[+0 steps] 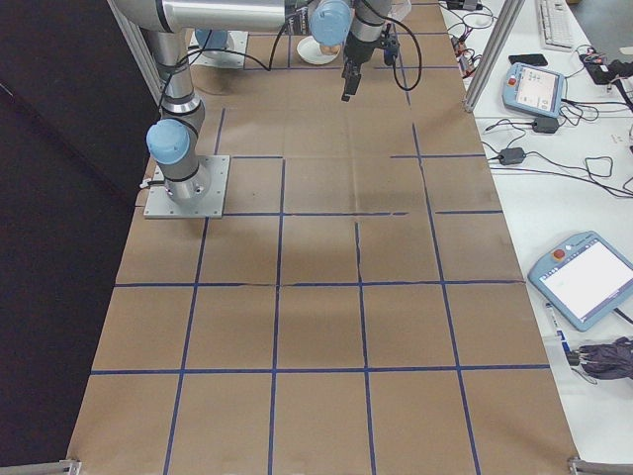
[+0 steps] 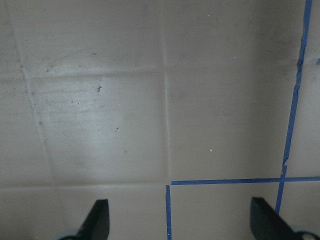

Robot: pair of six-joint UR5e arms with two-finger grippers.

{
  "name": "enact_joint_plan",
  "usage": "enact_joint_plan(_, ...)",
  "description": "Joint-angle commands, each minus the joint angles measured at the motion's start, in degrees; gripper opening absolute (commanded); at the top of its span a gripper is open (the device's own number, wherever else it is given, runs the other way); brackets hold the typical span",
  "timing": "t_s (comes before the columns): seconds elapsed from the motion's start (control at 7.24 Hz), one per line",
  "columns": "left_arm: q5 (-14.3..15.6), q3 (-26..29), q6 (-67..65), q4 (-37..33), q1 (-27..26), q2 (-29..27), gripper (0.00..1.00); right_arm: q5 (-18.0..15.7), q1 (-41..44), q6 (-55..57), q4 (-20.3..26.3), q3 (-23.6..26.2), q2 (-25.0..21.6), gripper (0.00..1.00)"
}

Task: Place egg on plate

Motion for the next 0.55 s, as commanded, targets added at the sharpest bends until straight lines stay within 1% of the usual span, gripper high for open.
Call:
enact_joint_plan(0.0,-0.10,7.06,2.54,0.54,1.83,-6.93,1.00,0.00,0.00,0.00,0.00,0.00,0.00,1.00)
enact_joint_plan(0.14,-0.36,12.23,2.91,1.34,3.41,-11.85,1.00,0.00,0.00,0.00,0.00,0.00,0.00,1.00)
enact_joint_plan(0.28,-0.80,18.02,2.91,3.43,6.12,-17.03,1.00,-0.09,0.00,0.00,0.00,0.00,0.00,1.00)
enact_joint_plan(0.41,-0.46,24.43,3.17,3.54,7.89,-22.57,1.00,-0.09,0.00,0.00,0.00,0.00,0.00,1.00)
